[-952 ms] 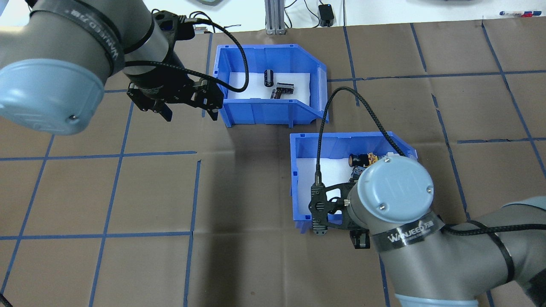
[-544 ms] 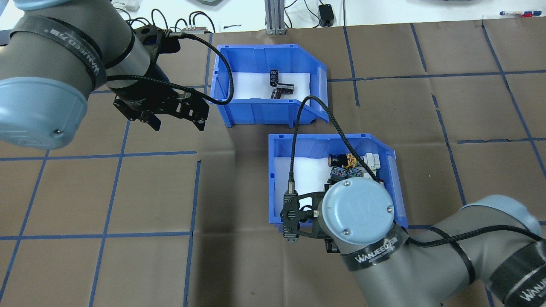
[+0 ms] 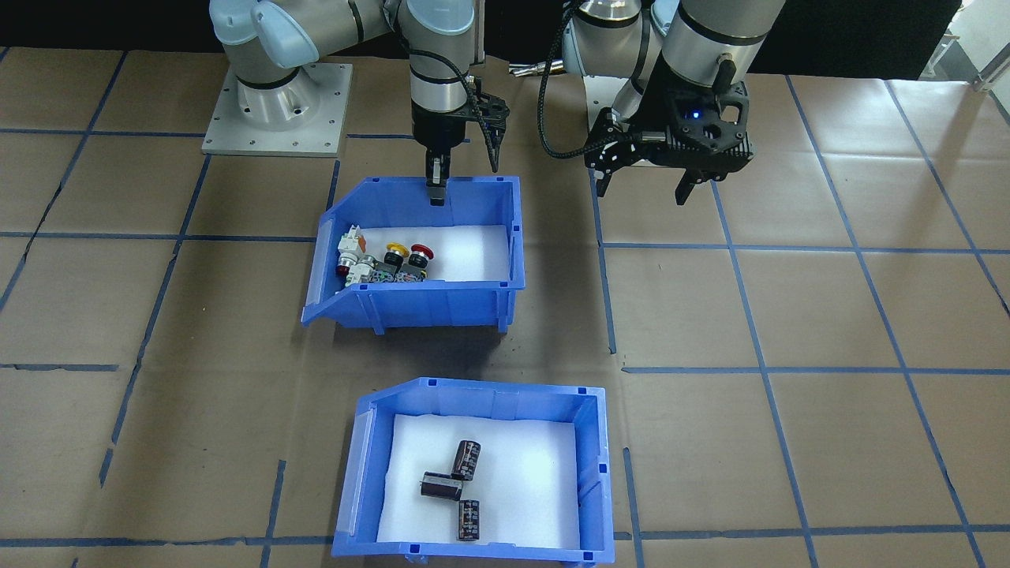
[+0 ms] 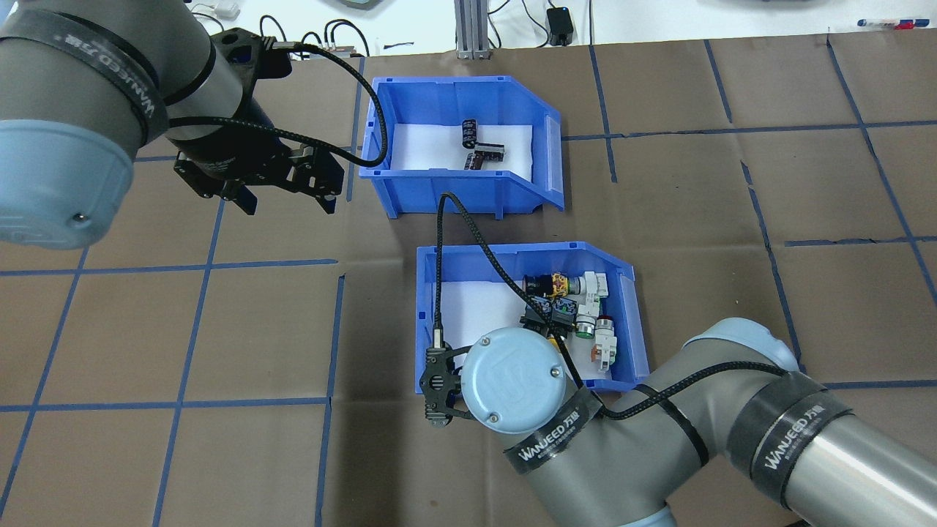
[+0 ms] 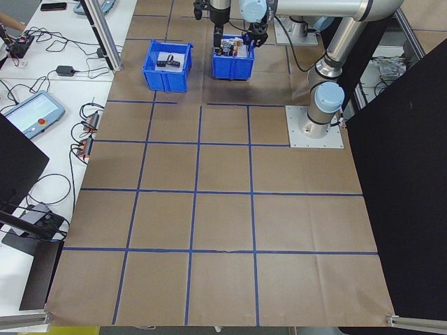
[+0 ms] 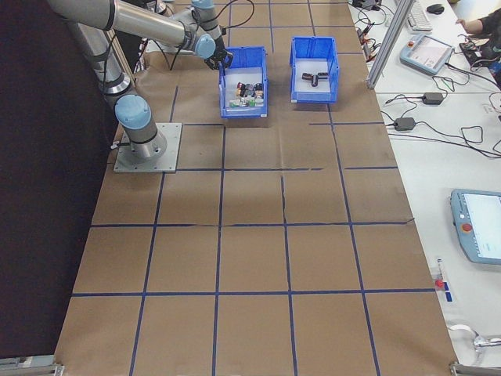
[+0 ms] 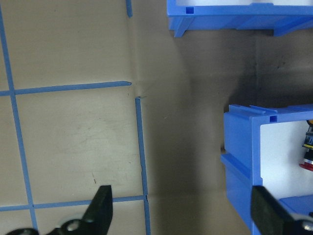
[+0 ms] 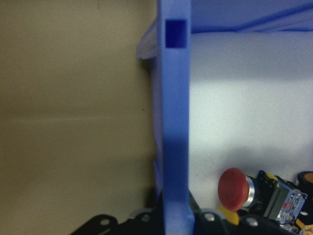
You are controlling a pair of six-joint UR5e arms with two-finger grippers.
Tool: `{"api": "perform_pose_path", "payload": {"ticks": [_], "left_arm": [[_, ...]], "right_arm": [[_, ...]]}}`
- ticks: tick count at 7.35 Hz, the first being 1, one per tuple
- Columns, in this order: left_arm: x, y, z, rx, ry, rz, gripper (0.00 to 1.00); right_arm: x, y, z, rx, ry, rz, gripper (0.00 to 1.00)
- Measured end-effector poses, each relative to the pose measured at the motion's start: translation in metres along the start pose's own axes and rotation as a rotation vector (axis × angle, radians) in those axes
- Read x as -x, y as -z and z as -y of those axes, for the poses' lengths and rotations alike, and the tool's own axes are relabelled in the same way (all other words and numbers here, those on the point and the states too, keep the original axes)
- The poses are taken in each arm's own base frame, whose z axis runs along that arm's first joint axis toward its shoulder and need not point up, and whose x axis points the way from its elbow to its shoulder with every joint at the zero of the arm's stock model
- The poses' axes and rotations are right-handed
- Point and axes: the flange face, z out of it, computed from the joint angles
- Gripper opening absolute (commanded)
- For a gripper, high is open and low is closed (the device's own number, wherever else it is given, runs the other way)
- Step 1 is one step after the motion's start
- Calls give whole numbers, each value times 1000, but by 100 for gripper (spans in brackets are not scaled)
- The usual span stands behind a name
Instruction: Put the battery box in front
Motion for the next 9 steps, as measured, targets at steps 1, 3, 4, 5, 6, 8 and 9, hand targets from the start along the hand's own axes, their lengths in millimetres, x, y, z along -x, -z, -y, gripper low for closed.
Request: {"api": "perform_pose_path", "payload": {"ticks": [1,3,4,5,6,8,9], "left_arm": [[1,10,-16,1,6,2,100],[3,9,-28,32,15,4,100],[4,5,-25,41,22,0,100],[6,4,-21,37,26,-3,100],[9,4,-19,34,30,-2,100],[13,-2,-14,36,40,0,100],[14,-5,-11,34,39,2,100]], "right_arm": [[-2,0,-1,14,-1,-9,100],[-6,2,-2,18,-8,-17,100],[-10,8,-5,15,-19,-30,100],[-17,21,-12,7,-37,-50,100],[-25,36,-26,2,-69,-63,100],[-54,60,-74,-12,-201,-64,100],[-70,67,-102,-17,-287,-39,100]]}}
